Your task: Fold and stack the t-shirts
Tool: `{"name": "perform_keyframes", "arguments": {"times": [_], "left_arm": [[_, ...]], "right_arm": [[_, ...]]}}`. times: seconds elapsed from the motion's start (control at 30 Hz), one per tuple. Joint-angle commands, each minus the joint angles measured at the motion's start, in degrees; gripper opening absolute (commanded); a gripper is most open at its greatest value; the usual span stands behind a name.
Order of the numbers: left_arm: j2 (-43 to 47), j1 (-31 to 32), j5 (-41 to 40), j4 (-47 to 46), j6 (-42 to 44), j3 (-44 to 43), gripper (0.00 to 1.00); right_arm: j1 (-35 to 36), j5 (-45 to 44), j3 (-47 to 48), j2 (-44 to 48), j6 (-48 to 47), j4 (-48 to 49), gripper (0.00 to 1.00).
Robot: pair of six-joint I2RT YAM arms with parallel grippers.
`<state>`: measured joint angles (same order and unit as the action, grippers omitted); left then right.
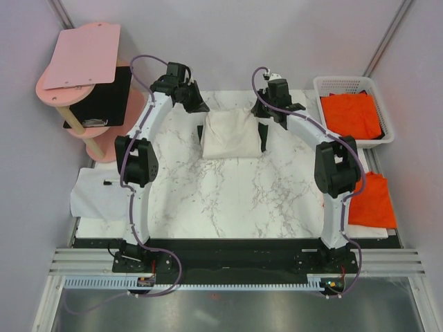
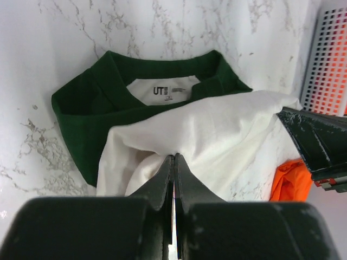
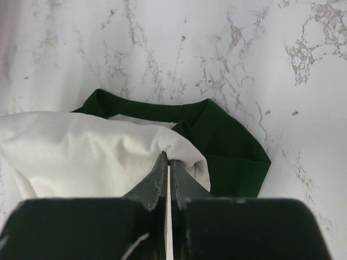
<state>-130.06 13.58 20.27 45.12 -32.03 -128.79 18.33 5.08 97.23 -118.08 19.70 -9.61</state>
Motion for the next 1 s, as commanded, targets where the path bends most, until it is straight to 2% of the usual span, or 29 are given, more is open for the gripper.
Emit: {"name": "perform_keyframes", "arguments": {"times": [0.0,0.07,0.13,0.2,0.23,0.27,0.33,0.37,0.4,0.53,0.57,0.6,0.7,0.73,0.77,0.8,0.83,0.87,0.93,0.97], "left_arm": [[-6.7,-0.7,4.5,1.5,1.2,-4.4,0.02],[-8.0,-0.8,4.6,0.9,1.2,-4.5,0.02],[-9.9,-1.0,4.7,0.5,1.3,-5.3,0.09],[-10.5,-1.4,5.7,0.1,1.3,-5.9,0.43],[-10.2,-1.4,5.7,0.1,1.4,-5.8,0.56],[-9.6,-1.3,5.0,0.1,1.6,-5.4,0.67],[-6.5,-1.2,3.7,-0.3,2.3,-3.0,0.73],[-5.2,-1.1,2.5,-0.7,2.8,-2.0,0.75],[-3.6,-1.0,1.8,-1.2,3.1,0.8,0.76],[5.2,0.2,-2.1,-4.5,4.2,10.0,0.79],[9.1,1.1,-3.7,-5.6,4.2,12.1,0.89],[10.7,1.5,-4.4,-7.9,4.5,15.8,0.91],[15.0,2.8,-3.8,-11.5,4.4,20.8,0.91],[15.4,2.9,-2.5,-12.3,4.2,21.6,0.84],[15.5,3.3,0.6,-13.7,3.5,23.0,0.25],[15.2,3.5,1.3,-14.4,2.6,23.5,0.02],[14.9,3.6,2.3,-15.8,2.0,24.0,0.02],[14.3,3.9,5.4,-17.0,0.8,25.1,0.02],[12.4,4.1,9.1,-21.9,-0.9,26.5,0.02],[11.6,4.0,13.6,-23.9,-2.1,28.1,0.02]], "right_arm": [[-1.3,0.9,6.1,-6.3,0.4,0.6,0.02],[-1.5,0.9,7.4,-9.0,0.8,0.2,0.02],[-1.5,0.5,7.6,-10.3,1.3,0.2,0.16],[-1.6,1.3,6.6,-10.9,1.0,1.8,0.33],[-1.5,1.2,4.9,-10.2,0.9,3.5,0.43],[-1.5,0.2,0.6,-7.5,1.2,7.3,0.63],[-1.5,-0.7,-3.9,-3.9,1.6,11.0,0.81],[-1.5,-0.9,-8.0,-0.3,1.8,13.4,0.93],[-1.6,-1.3,-9.8,1.5,1.7,14.4,0.98],[-1.5,-0.6,-17.1,8.8,2.4,16.9,0.98],[-1.6,-0.2,-19.4,11.0,3.1,17.4,0.98],[-1.5,0.4,-20.5,11.9,3.5,18.0,0.98],[-1.5,2.0,-23.5,14.6,4.6,19.9,0.98],[-1.4,3.7,-23.8,14.9,5.2,20.2,0.94],[-1.4,5.1,-23.9,14.8,5.6,21.3,0.71],[-1.4,6.8,-23.8,14.5,7.6,22.3,0.48],[-1.4,10.8,-23.5,13.1,9.2,23.4,0.17],[-1.4,12.7,-23.0,12.0,11.0,25.4,0.00],[-1.4,18.4,-20.8,7.5,16.4,28.3,0.00],[-1.3,22.6,-19.8,5.9,18.2,30.2,0.00]]}}
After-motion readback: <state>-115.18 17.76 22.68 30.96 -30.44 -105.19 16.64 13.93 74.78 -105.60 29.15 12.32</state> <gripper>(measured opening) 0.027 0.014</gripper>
